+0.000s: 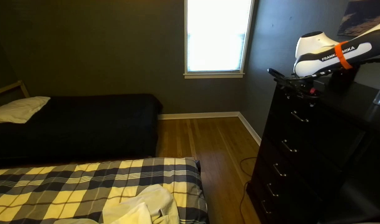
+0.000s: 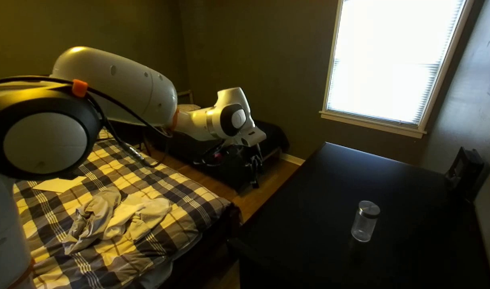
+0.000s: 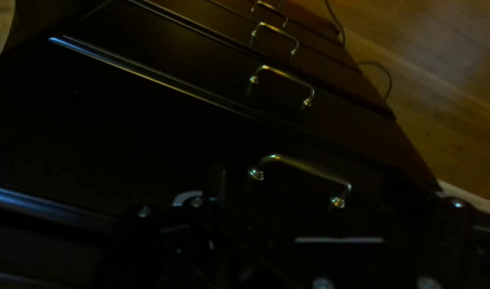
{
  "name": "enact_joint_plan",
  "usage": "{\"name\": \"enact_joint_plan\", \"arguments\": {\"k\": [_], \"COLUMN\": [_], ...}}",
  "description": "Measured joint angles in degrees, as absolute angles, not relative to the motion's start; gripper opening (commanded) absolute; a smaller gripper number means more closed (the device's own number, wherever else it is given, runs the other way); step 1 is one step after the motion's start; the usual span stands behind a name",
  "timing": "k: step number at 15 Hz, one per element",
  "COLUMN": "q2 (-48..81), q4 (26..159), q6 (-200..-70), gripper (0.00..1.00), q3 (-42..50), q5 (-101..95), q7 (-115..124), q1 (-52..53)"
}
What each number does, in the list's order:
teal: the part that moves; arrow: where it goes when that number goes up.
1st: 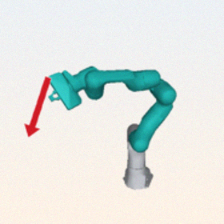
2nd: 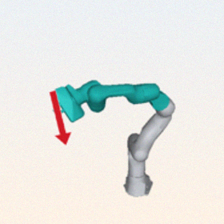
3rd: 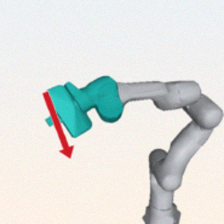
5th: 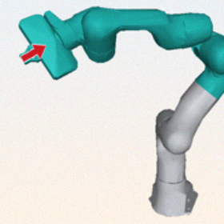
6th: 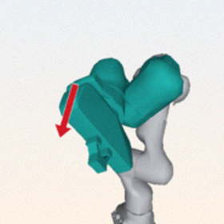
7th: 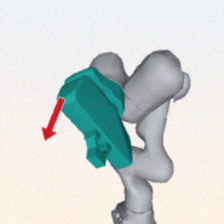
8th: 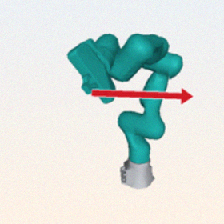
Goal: Put the jar on the counter and close the drawer
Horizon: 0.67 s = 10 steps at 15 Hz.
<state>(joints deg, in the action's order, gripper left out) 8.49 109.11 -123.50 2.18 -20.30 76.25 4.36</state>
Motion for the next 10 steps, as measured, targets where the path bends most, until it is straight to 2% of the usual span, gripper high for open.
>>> {"name": "enact_joint_plan", "arguments": {"k": [6,10], "q2": [2.05,-0.12], "q4": [98.72,92.89], "q6": [-103.29,-95.51], "gripper": [1.00,1.00], "q3": [-2.62,-2.71], "q5": [-14.25,-13.75], "q7": [56.02,42.46], "q1": [5.75,5.64]}}
